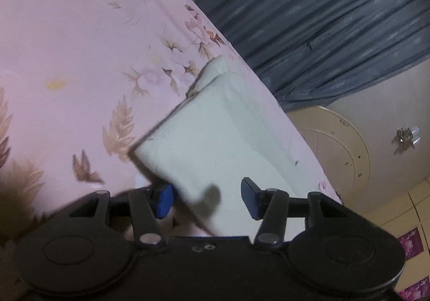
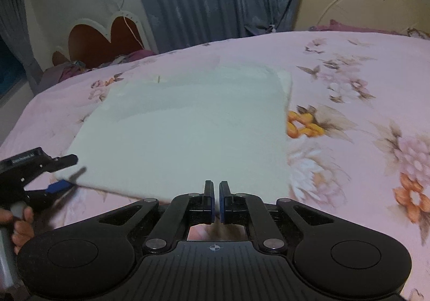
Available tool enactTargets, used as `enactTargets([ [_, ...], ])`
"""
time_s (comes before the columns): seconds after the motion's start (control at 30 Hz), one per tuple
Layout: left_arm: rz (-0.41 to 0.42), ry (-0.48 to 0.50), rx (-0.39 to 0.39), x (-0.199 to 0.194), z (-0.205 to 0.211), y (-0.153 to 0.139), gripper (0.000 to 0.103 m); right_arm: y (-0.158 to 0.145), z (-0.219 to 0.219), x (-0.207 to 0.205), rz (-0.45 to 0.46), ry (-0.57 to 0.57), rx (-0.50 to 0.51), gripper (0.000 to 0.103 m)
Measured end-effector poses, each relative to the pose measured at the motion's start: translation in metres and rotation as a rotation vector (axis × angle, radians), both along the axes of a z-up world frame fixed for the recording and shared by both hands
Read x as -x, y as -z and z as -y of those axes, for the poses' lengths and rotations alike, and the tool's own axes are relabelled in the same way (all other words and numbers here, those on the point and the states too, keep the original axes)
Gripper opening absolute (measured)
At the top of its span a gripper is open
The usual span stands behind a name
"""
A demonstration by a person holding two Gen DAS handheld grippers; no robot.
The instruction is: Fold small clothes
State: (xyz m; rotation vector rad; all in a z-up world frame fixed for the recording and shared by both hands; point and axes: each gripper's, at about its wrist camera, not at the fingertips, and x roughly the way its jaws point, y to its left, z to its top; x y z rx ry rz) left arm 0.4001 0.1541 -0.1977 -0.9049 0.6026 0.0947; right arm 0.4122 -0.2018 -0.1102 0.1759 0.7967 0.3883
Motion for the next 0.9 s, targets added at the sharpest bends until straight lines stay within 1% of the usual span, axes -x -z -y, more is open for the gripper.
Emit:
enactTargets([
  [0.1,-0.007,-0.027,-0.007,-0.009,0.001,0.0,0.045,0.0,-0.01,-0.014,0.007,-0.005,-0.009,0.005],
  [0.17,-0.005,-0.041,0.002,-0.014,0.0,0.001,0.045,-0.001,-0.017,-0.024,0.003,-0.006,-0.025,0.005],
  [0.23,-0.002,-0.045,0.011,-0.018,-0.002,0.002,0.041,-0.003,-0.025,-0.036,0.002,-0.006,-0.043,0.005],
  [0.27,0.0,-0.044,0.013,-0.021,-0.003,0.004,0.036,-0.003,-0.032,-0.044,0.004,-0.01,-0.046,0.005],
  [0.3,0.0,-0.045,0.015,-0.024,-0.006,0.006,0.029,-0.004,-0.039,-0.051,0.003,-0.018,-0.046,0.005],
  [0.33,0.001,-0.047,0.025,-0.026,-0.009,0.009,0.025,-0.004,-0.045,-0.057,0.002,-0.027,-0.047,0.004],
  [0.37,0.003,-0.05,0.04,-0.028,-0.013,0.012,0.018,-0.004,-0.052,-0.064,0.003,-0.037,-0.046,0.0],
  [0.4,0.006,-0.054,0.055,-0.03,-0.016,0.016,0.015,-0.004,-0.06,-0.071,0.008,-0.044,-0.045,0.0],
  [0.47,0.022,-0.058,0.092,-0.029,-0.02,0.021,0.013,-0.004,-0.073,-0.082,0.013,-0.055,-0.049,0.0],
  [0.6,0.045,-0.059,0.069,-0.029,-0.016,0.021,0.012,0.004,-0.097,-0.103,0.008,-0.07,-0.043,0.0],
  [0.67,0.059,-0.083,0.078,-0.028,-0.015,0.021,0.011,0.009,-0.106,-0.111,0.001,-0.07,-0.039,0.0],
  [0.77,0.071,-0.088,0.07,-0.025,-0.013,0.018,0.01,0.015,-0.117,-0.118,-0.005,-0.073,-0.024,0.0],
  [0.83,0.072,-0.089,0.073,-0.026,-0.014,0.019,0.013,0.017,-0.12,-0.123,-0.008,-0.072,-0.016,0.0],
  [0.9,0.077,-0.083,0.062,-0.03,-0.014,0.017,0.019,0.022,-0.121,-0.127,-0.015,-0.062,0.008,0.0],
])
